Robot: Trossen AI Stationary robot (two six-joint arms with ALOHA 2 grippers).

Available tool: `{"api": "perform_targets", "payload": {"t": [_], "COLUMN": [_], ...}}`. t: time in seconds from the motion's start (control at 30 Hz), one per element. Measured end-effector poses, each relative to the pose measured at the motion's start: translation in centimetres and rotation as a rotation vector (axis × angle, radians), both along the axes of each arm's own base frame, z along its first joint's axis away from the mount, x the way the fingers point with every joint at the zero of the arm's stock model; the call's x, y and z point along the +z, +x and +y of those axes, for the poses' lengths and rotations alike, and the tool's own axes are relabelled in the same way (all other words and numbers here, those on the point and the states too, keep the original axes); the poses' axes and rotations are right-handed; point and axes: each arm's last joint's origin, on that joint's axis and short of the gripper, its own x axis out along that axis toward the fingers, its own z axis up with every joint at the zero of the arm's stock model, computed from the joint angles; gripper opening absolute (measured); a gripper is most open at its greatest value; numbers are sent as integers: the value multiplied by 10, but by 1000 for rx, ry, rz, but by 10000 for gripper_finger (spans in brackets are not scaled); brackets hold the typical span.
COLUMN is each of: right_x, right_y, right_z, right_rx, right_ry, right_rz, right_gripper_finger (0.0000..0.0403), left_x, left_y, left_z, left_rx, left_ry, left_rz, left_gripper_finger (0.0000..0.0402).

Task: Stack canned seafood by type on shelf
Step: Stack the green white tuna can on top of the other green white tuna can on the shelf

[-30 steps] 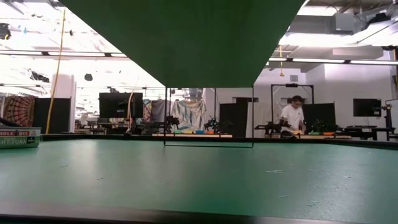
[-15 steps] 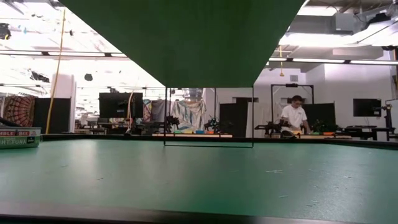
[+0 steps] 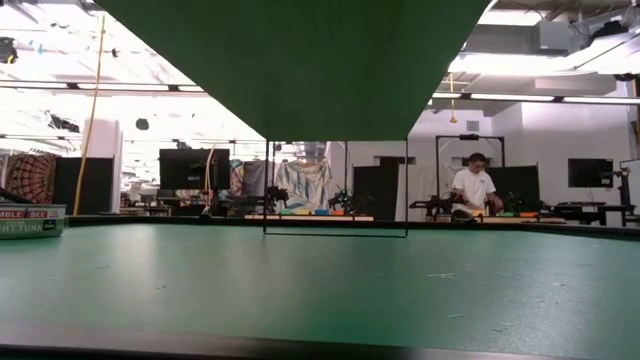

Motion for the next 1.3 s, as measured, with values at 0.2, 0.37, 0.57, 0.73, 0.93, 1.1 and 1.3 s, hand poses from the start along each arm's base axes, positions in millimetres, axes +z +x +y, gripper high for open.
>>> {"api": "perform_targets", "payload": {"t": [0.2,0.37,0.57,0.73,0.93,1.1,1.3], "right_x": [1,1,1,1,1,0,0], "right_y": [2,2,2,1,1,1,1], "right_z": [1,1,1,1,1,1,1], "right_rx": [11,26,32,41,50,51,52], "right_ry": [-6,-24,-29,-37,-45,-46,-45], "right_rz": [-14,-3,5,13,20,25,25], "right_gripper_finger": [228,228,228,228,228,228,228], "left_x": [-26,-64,-89,-106,-127,-134,-140], "left_y": [-28,-47,-46,-38,-31,-26,-23], "left_z": [18,42,49,49,49,44,41], "left_rx": [160,305,310,342,379,366,387], "left_ry": [-143,-286,-482,-469,-415,-395,-375], "left_rz": [141,245,302,354,439,454,487], "left_gripper_finger": [270,270,259,225,182,149,62]}}
